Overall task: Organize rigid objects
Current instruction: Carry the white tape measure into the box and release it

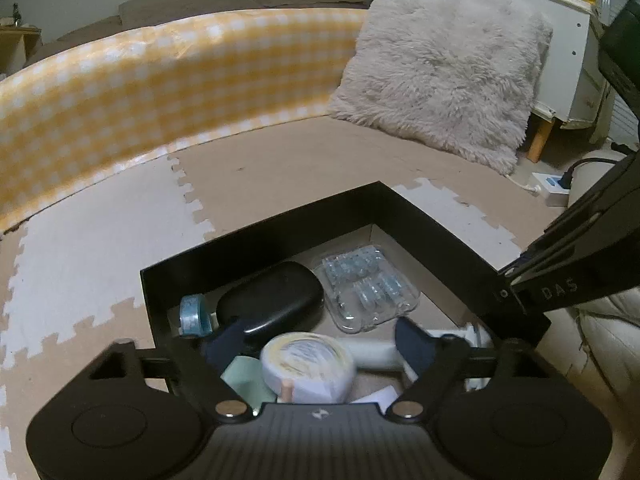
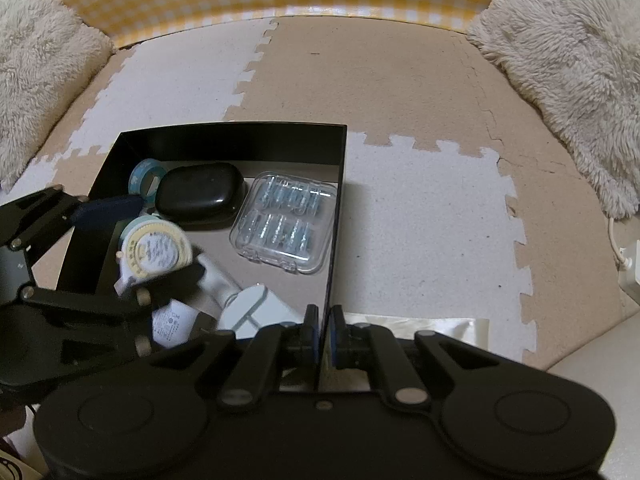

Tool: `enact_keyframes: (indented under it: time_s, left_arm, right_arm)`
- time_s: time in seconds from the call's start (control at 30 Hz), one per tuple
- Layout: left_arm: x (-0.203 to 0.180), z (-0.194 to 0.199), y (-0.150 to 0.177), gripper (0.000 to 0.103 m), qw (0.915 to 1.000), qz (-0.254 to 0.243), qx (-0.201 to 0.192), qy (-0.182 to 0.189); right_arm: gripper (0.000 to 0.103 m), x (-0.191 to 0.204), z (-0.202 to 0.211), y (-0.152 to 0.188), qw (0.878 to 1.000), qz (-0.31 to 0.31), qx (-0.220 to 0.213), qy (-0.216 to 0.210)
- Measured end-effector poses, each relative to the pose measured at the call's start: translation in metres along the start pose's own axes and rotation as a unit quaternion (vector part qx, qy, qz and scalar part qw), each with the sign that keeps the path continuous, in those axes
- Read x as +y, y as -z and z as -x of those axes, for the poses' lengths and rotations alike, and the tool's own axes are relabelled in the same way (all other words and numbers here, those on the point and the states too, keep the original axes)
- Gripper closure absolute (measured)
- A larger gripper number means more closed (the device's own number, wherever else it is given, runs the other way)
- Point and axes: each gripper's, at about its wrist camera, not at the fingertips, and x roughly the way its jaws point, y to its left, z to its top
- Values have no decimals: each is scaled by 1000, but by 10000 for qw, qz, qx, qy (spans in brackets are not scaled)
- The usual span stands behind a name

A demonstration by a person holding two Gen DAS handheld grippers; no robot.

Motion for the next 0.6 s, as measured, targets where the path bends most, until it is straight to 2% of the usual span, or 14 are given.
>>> enact_keyframes:
  time_s: [0.2, 0.27, 0.3, 0.33, 0.37, 0.43, 0.5, 0.6]
  left_arm:
    - [9, 7, 0, 21, 9996, 226, 97, 104]
    - [13, 11, -1, 25, 9994, 288, 132, 129]
    - [15, 12, -1, 34, 9993, 310, 166, 161]
    - [17, 14, -2, 48, 9990, 332, 223, 206]
    - [18, 14, -2, 55, 9988, 339, 268, 237]
    - [18, 14, -3, 80, 9989, 254, 335, 229]
    - [16, 13, -2, 84, 9989, 209, 321, 266]
    - [11, 9, -1, 84, 9991, 81, 266, 307]
  right_arm:
    - [97, 0, 0, 0, 10000, -9, -1, -14]
    - [97, 0, 0, 0, 10000, -9, -1, -13]
    - [97, -1, 0, 0, 10000, -10, -1, -12]
    - [97, -1, 0, 0, 10000, -12, -2, -15]
    - [97, 0, 0, 0, 10000, -12, -1, -14]
    - [97, 0, 0, 0, 10000, -3, 0, -7]
    - [97, -1, 0, 0, 10000, -6, -1, -8]
    - [97, -1, 0, 0, 10000, -5, 0, -7]
